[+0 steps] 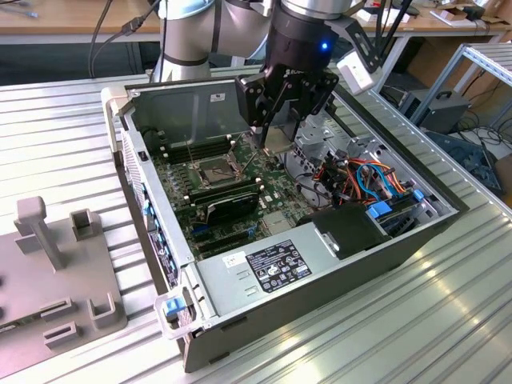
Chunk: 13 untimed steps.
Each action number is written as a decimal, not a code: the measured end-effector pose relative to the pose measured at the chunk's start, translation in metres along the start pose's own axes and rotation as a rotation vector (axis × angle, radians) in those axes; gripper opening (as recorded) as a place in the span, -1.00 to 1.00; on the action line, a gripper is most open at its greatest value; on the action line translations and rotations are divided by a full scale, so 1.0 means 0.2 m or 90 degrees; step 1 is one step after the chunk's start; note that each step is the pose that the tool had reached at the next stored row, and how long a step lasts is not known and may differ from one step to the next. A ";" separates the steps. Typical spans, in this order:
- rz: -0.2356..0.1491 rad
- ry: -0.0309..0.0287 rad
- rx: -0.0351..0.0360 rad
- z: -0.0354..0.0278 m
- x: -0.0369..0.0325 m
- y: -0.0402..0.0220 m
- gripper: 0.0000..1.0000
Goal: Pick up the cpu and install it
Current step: 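Pick up the cpu and move it towards the insertion slot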
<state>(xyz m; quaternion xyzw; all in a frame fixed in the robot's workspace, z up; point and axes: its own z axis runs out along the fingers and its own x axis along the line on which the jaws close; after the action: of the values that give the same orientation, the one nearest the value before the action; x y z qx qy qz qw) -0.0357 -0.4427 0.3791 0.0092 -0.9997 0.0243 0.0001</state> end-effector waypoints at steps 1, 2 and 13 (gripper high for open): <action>0.000 0.0000 0.0000 0.000 0.000 0.000 0.09; 0.000 0.0000 -0.0001 0.001 0.000 0.000 0.09; 0.000 -0.0001 -0.0002 0.014 0.000 0.001 0.09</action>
<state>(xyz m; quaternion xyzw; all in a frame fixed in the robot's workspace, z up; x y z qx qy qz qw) -0.0357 -0.4428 0.3764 0.0092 -0.9997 0.0241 0.0000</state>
